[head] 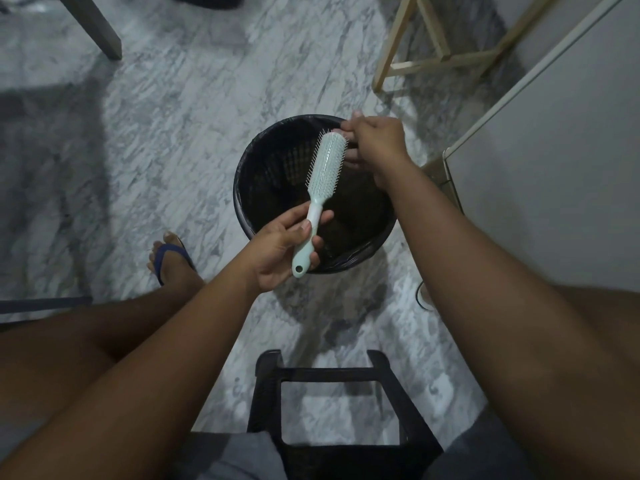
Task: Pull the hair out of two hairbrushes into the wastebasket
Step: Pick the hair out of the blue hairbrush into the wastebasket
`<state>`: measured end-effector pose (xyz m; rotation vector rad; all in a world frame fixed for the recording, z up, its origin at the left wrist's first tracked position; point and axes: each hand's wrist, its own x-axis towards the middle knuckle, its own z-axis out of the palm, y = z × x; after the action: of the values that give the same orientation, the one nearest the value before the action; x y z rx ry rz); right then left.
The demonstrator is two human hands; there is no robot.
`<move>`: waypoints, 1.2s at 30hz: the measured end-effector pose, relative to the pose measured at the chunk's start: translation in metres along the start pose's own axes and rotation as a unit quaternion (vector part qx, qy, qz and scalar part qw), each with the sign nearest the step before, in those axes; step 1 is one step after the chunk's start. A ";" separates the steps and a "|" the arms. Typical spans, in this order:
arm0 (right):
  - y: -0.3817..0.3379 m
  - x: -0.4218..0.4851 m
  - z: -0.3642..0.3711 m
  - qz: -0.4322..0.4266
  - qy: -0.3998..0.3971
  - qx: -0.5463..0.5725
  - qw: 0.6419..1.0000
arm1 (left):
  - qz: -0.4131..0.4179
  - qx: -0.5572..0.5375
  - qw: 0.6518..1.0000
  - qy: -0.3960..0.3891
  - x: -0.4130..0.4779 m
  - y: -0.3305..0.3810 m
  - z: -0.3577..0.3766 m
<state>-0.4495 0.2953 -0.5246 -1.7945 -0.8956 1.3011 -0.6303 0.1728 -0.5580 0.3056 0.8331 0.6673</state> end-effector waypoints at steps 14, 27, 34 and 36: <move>0.007 -0.008 -0.007 0.058 -0.183 0.106 0.976 | -0.036 -0.012 0.997 -0.062 -0.003 0.003 0.005; -0.002 -0.002 -0.015 -0.176 -0.020 -0.345 0.922 | -0.014 0.017 0.999 -0.039 -0.001 0.007 0.003; -0.012 0.010 -0.032 -0.168 0.063 -0.282 0.942 | -0.007 0.017 1.000 -0.017 -0.005 0.007 -0.007; -0.017 0.015 -0.038 -0.174 0.088 -0.176 0.965 | -0.003 0.015 1.000 -0.001 -0.006 0.006 -0.010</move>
<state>-0.4113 0.3098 -0.5086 -1.8716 -1.3333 0.7818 -0.6436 0.1732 -0.5584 0.3308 0.8420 0.6501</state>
